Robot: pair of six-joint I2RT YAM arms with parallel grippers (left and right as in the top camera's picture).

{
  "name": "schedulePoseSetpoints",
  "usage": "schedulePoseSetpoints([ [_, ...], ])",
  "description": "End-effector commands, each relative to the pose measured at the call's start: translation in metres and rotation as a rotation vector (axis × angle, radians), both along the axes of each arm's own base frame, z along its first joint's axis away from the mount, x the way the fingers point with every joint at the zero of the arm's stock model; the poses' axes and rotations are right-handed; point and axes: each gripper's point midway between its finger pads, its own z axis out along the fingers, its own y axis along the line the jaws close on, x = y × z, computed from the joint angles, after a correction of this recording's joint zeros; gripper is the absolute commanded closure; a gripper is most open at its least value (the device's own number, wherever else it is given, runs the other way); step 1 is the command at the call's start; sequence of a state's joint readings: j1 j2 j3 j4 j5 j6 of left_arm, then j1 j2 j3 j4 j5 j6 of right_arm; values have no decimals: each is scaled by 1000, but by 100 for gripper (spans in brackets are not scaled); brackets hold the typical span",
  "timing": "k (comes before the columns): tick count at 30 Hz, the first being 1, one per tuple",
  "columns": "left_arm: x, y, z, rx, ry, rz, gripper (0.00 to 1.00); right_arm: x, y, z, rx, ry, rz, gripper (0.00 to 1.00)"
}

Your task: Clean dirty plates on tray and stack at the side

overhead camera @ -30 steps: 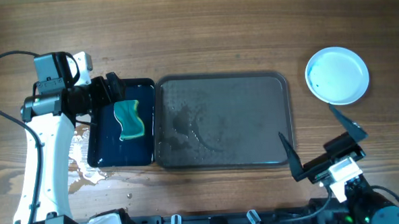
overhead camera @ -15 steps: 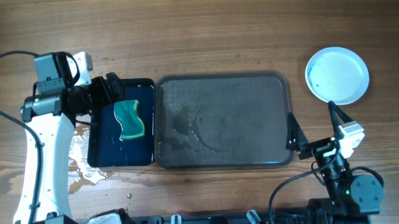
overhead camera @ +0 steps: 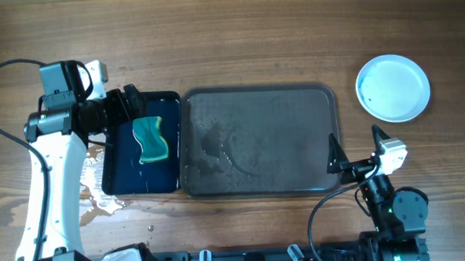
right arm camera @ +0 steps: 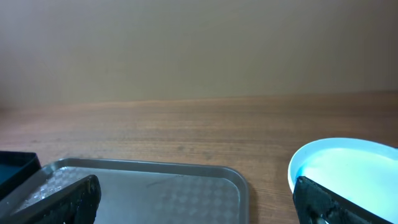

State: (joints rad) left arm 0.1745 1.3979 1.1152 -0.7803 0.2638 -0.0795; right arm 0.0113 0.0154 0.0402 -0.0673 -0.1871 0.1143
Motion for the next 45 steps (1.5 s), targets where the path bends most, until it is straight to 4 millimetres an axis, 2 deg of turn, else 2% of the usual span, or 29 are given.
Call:
schedulePoseSetpoints([
  [1, 1, -5, 0, -3, -5, -32, 0, -1, 2, 3, -6, -18, 13, 0],
  [23, 1, -2, -1, 10, -3, -24, 0, -1, 2, 3, -6, -17, 13, 0],
  [25, -1, -3, 11, 16, -38, -24, 0, -1, 2, 3, -6, -17, 13, 0],
  [27, -4, -4, 30, 26, -101, -25, 0, -1, 2, 3, -6, -17, 13, 0],
  [28, -8, -8, 49, 24, -159, -37, 0, -1, 2, 3, -6, -17, 13, 0],
  [30, -16, -13, 74, 45, -238, -47, 0, -1, 2, 3, -6, -17, 13, 0],
  [31, -24, -15, 96, 74, -314, -49, 0, -1, 2, 3, -6, -17, 13, 0],
  [33, -41, -14, 129, 104, -422, -37, 0, -1, 2, 3, -6, -17, 13, 0],
  [35, -58, -17, 153, 118, -510, -35, 0, -1, 2, 3, -6, -17, 13, 0],
  [38, -104, -23, 193, 145, -686, -31, 0, -1, 2, 3, -6, -17, 13, 0],
  [39, -119, -25, 200, 152, -730, -30, 0, -1, 2, 3, -6, -17, 13, 0],
  [42, -159, -33, 203, 163, -845, -41, 0, -1, 2, 3, -6, -17, 13, 0],
  [44, -177, -41, 179, 153, -883, -75, 0, -1, 2, 3, -6, -17, 13, 0],
  [45, -179, -44, 169, 148, -891, -88, 0, -1, 2, 3, -6, -17, 13, 0],
])
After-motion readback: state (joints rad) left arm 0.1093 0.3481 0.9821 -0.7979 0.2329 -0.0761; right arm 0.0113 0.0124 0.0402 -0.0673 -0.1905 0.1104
